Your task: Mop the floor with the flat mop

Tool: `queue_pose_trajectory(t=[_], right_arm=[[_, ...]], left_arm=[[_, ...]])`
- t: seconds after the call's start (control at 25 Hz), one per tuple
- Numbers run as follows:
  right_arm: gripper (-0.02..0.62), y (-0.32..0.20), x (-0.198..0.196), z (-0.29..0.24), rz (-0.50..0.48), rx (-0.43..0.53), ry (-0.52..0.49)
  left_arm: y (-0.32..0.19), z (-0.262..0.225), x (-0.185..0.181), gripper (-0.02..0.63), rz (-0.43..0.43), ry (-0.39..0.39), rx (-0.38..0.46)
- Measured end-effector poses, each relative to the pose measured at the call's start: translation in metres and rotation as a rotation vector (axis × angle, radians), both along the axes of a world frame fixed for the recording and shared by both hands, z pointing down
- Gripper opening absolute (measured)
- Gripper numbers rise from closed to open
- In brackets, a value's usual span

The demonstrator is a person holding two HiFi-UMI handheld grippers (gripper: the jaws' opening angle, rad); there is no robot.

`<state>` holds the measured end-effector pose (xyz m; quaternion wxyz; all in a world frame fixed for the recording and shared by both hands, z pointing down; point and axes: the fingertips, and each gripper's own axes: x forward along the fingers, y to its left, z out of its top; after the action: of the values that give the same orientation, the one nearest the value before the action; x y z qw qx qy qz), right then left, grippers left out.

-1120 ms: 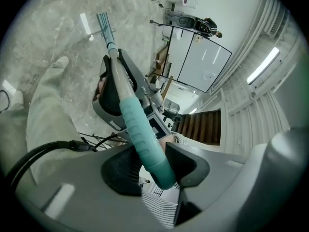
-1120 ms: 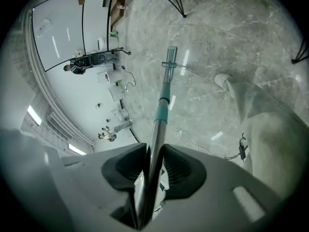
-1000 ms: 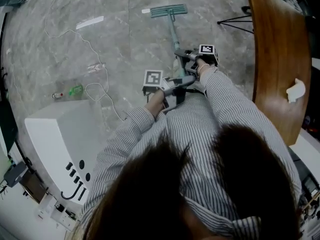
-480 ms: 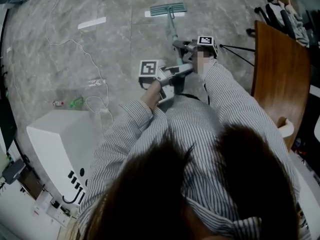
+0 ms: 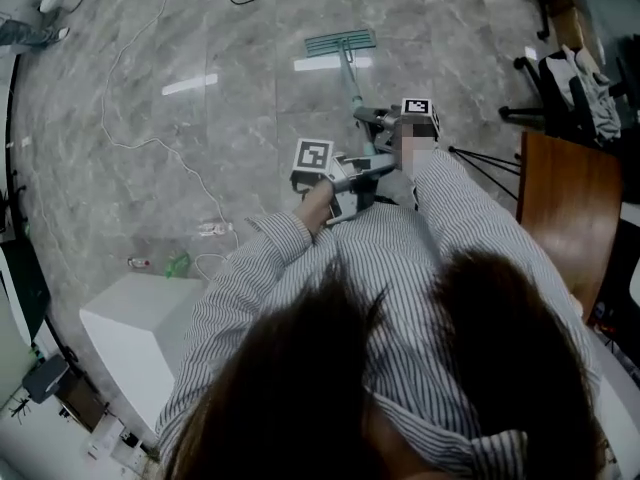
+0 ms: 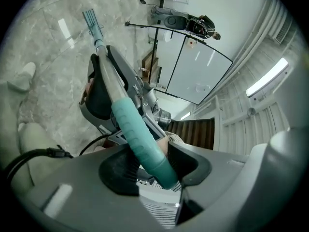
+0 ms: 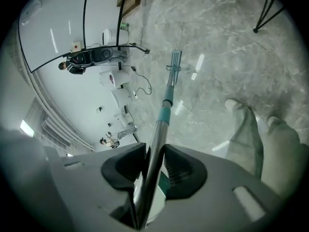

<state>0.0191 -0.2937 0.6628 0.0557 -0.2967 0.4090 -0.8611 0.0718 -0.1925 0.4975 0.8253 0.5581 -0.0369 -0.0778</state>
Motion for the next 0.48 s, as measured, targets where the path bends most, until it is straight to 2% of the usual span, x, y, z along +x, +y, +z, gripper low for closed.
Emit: queue_pose_trajectory(t=[0.08,0.16,0.28,0.48], right_arm=[[0.118,-0.037,-0.003,0.005,-0.001,0.002,0.001],[0.118,-0.052,-0.006,0.001,0.005,0.009,-0.001],[0.118,-0.075,-0.006,-0.002,-0.001,0.016,-0.001],[0.12,-0.145,-0.009,0.0,-0.029,0.007,-0.026]], left_arm=[[-0.036,-0.003,-0.006,0.176,0.006,0.002,-0.003],[-0.05,-0.003,-0.007,0.176,0.003,0.001,0.001],[-0.074,0.0,-0.007,0.176,-0.024,0.003,0.01],[-0.146,0.002,-0.01,0.176,-0.071,-0.005,-0.001]])
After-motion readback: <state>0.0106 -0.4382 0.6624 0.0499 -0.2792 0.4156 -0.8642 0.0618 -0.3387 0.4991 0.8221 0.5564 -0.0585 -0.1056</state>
